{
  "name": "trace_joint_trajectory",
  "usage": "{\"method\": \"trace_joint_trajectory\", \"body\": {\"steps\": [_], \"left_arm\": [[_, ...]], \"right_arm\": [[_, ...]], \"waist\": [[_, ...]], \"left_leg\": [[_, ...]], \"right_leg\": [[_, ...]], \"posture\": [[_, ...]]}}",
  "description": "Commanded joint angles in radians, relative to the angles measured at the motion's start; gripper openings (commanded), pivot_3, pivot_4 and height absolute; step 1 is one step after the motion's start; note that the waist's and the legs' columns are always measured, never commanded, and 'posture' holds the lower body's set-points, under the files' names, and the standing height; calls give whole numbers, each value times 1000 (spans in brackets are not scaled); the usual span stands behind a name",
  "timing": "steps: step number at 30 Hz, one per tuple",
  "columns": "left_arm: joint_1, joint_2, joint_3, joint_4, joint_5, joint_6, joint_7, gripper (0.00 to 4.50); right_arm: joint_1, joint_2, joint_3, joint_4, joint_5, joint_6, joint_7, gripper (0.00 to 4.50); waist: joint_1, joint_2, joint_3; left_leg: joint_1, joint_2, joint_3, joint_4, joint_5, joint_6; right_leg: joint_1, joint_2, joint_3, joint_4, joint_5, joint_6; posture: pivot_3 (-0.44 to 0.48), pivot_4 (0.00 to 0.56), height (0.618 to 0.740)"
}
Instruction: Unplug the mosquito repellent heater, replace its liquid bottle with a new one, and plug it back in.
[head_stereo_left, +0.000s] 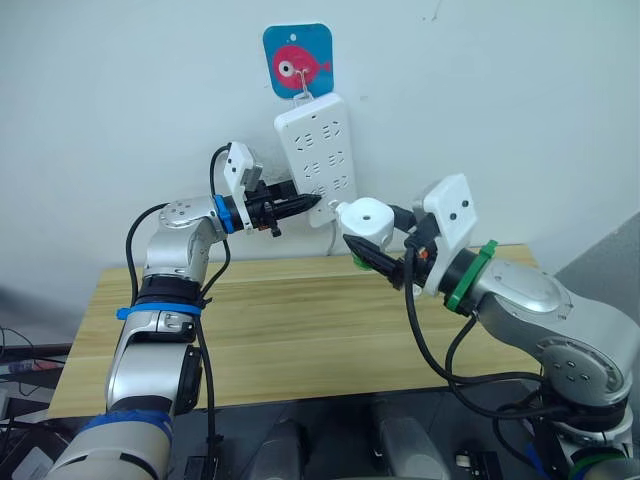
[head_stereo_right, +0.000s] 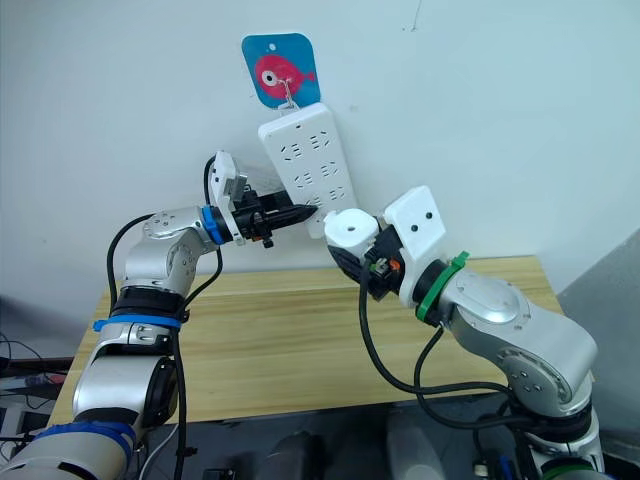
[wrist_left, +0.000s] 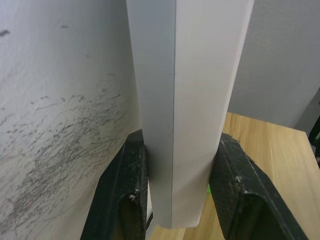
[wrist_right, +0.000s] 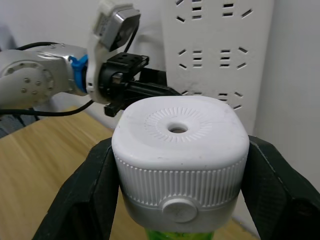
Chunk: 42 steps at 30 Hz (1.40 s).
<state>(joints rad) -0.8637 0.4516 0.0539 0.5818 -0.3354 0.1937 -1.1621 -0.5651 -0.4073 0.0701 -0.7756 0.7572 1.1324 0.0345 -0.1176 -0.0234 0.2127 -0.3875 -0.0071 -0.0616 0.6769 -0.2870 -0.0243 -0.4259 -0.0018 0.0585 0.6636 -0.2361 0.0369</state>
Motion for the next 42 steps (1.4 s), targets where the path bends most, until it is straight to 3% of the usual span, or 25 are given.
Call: {"method": "trace_joint_trajectory", "body": {"steps": [1,8,17,42], "left_arm": [[-2,-3,-19,-60,-1,21,-9,1297],[13,-3,-19,-119,-10,61,2,1297],[30,-4,-12,-157,-20,96,18,1297],[39,-19,10,-208,-46,196,50,1297]], "right_arm": [[-70,36,7,17,-39,41,-52,2989],[-156,133,44,125,-147,106,-127,2989],[-149,196,61,137,-267,68,-136,2989],[-114,276,90,141,-368,46,-54,2989]], "waist": [[0,0,0],[1,0,-1],[0,0,-1],[-7,0,-1]], "left_leg": [[-1,0,-1,0,0,0],[-14,-1,-4,2,1,-1],[-14,-1,-4,2,1,-1],[-12,-2,-7,4,4,-5]], "right_leg": [[0,0,0,0,0,0],[-15,-3,-2,4,1,-1],[-15,-4,-2,6,1,-1],[-15,-4,-12,16,1,-2]], "posture": [[-188,174,740],[-180,173,740],[-175,173,740],[-172,179,740]]}}
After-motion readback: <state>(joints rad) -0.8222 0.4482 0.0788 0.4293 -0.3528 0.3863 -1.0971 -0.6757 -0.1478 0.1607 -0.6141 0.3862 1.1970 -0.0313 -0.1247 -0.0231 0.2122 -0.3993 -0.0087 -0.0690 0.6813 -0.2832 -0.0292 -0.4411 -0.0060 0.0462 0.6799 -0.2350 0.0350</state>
